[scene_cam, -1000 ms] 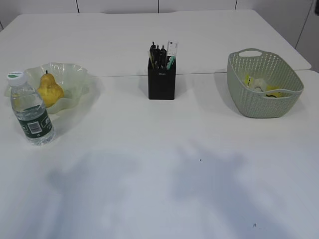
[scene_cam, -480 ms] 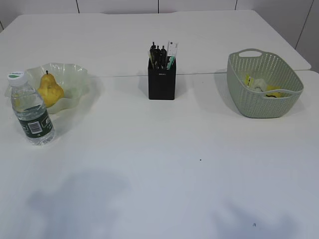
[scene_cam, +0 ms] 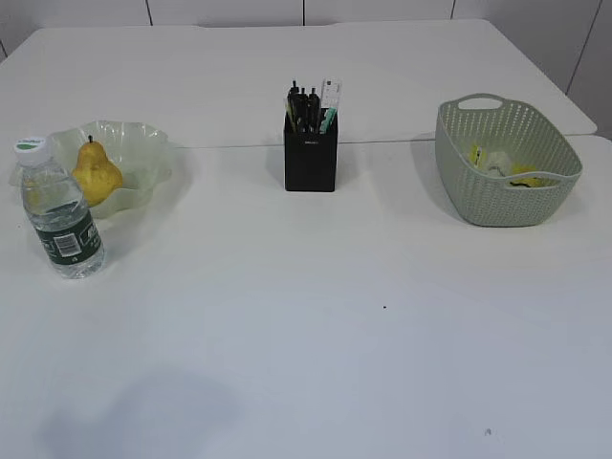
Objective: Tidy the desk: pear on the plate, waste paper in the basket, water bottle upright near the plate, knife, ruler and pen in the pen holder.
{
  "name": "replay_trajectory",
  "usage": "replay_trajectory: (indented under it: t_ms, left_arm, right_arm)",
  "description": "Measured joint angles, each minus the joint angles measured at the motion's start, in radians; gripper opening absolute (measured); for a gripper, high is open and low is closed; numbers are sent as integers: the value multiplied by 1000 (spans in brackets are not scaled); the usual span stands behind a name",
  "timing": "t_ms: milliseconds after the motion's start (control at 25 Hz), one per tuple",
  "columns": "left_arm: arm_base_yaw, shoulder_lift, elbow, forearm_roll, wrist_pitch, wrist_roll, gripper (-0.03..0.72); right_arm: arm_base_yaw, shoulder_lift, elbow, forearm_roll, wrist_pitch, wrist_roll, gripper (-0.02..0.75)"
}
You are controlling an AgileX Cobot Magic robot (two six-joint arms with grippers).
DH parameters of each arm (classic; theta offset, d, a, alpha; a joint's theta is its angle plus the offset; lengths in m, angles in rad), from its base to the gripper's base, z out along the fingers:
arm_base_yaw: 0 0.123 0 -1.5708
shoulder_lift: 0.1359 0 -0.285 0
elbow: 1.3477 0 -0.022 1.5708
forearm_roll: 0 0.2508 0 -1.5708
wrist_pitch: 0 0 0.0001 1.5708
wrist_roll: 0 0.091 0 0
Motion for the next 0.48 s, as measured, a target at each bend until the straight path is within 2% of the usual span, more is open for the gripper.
replay_trajectory:
  t_ms: [280, 480]
  left_arm:
    - [0, -132, -2, -78, 116, 41, 237]
    - [0, -166, -25, -99, 197, 44, 237]
  right_arm:
    - [0, -50, 50, -16, 49, 35, 263]
    - [0, -50, 74, -25, 26, 40, 264]
